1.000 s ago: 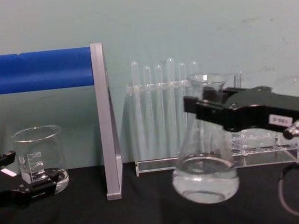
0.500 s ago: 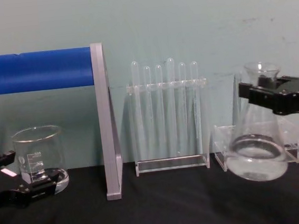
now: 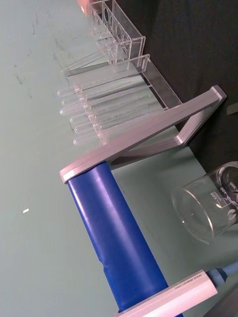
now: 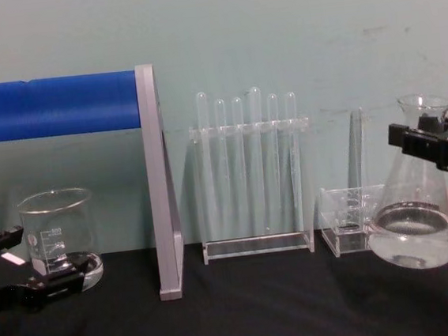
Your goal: Grasp the erlenmeyer flask with one hand, shake it three times, then place it back.
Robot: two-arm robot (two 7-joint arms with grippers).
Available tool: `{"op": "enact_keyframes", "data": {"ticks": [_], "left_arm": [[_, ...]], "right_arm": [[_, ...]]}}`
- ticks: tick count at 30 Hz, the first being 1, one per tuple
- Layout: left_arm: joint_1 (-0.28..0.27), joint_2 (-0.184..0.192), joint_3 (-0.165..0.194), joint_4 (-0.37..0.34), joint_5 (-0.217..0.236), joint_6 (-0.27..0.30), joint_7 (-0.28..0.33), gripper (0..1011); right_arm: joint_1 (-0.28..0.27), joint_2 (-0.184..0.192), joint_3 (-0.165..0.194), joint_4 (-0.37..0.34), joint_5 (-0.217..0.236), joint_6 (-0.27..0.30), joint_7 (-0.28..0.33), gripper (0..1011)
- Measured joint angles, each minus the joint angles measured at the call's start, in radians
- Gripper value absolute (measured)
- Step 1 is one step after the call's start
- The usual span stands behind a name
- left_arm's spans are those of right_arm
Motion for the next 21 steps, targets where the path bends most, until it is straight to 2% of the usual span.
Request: {"op": "enact_keyframes", "data": {"ticks": [8,17,21], "left_arm": [[0.000,0.000,0.000,0.000,0.000,0.000,0.000,1001],[0.000,0.000,0.000,0.000,0.000,0.000,0.000,1001],[0.000,0.000,0.000,0.000,0.000,0.000,0.000,1001]], "right_arm": [[-0.001,-0.010,-0.003,-0.007,-0.003,0.004,0.016,449],[-0.004,-0.022,-0.044,-0.038,0.004,0.014,0.056,449],[-0.004,-0.025,-0.076,-0.059,0.013,0.017,0.083,449]]}}
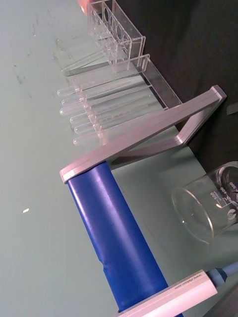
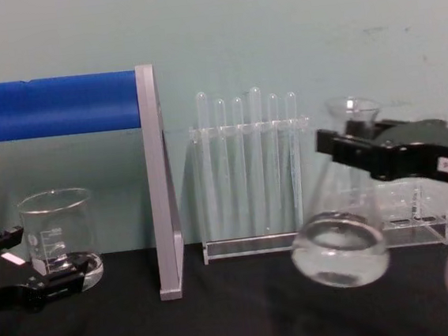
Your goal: Grasp the erlenmeyer flask with one hand, shake it three times, then place it back.
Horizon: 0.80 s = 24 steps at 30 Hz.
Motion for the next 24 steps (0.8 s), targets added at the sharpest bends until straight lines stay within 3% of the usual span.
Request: {"op": "enact_keyframes", "data": {"ticks": [15,24], "left_arm": [[0.000,0.000,0.000,0.000,0.000,0.000,0.000,1001],[0.000,0.000,0.000,0.000,0.000,0.000,0.000,1001]], "right_arm": [[0.010,0.013,-0.121,-0.037,0.017,0.009,0.076,449],[0.016,0.031,-0.167,-0.046,0.024,0.009,0.107,449]]}}
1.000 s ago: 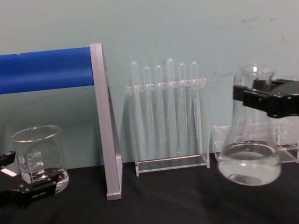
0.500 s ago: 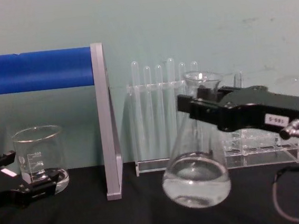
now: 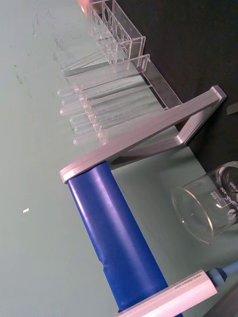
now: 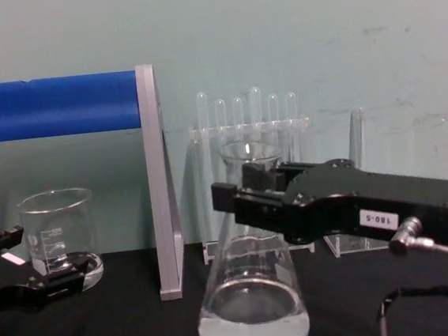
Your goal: Grasp the erlenmeyer flask with one hand, shake it three times, then place it back.
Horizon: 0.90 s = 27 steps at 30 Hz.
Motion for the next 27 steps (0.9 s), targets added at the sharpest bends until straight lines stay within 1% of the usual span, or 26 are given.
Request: {"op": "enact_keyframes", "data": {"ticks": [6,12,17,20,21,24,27], "left_arm": [[0.000,0.000,0.000,0.000,0.000,0.000,0.000,1001],[0.000,0.000,0.000,0.000,0.000,0.000,0.000,1001],[0.000,0.000,0.000,0.000,0.000,0.000,0.000,1001],[0.000,0.000,0.000,0.000,0.000,0.000,0.000,1001],[0.000,0.000,0.000,0.000,0.000,0.000,0.000,1001],[0.000,0.000,0.000,0.000,0.000,0.000,0.000,1001],[0.000,0.000,0.000,0.000,0.000,0.000,0.000,1001]], "right_arm": [[0.005,0.011,-0.016,-0.002,0.006,0.000,0.006,449],[0.009,0.014,-0.012,0.001,0.011,-0.006,-0.009,449],[0.014,0.016,0.009,0.012,0.014,-0.013,-0.031,449],[0.017,0.018,0.035,0.023,0.015,-0.019,-0.055,449],[0.017,0.018,0.035,0.023,0.015,-0.019,-0.055,449],[0.020,0.021,0.064,0.035,0.014,-0.024,-0.078,449],[0.020,0.023,0.080,0.039,0.012,-0.026,-0.090,449]]}}
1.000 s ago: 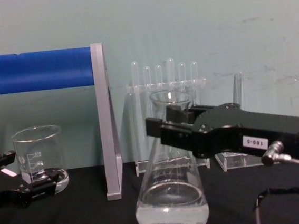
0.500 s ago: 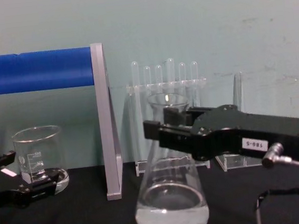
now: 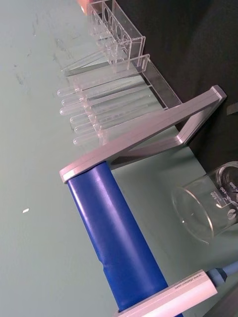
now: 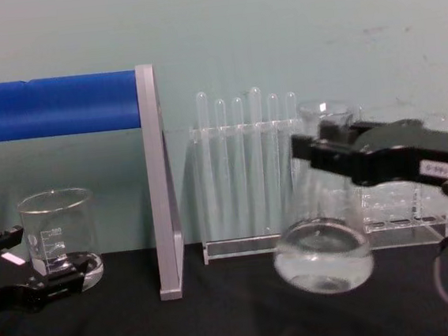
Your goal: Grasp the erlenmeyer flask with one hand, shake it three times, then place it back.
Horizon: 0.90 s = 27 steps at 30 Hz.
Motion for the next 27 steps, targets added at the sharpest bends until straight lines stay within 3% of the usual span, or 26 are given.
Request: {"op": "enact_keyframes", "data": {"ticks": [17,27], "left_arm": [[0.000,0.000,0.000,0.000,0.000,0.000,0.000,1001],[0.000,0.000,0.000,0.000,0.000,0.000,0.000,1001]], "right_arm": [[-0.008,-0.001,0.127,0.046,-0.035,-0.007,-0.087,449],[-0.020,-0.013,0.162,0.062,-0.051,0.001,-0.100,449]]}}
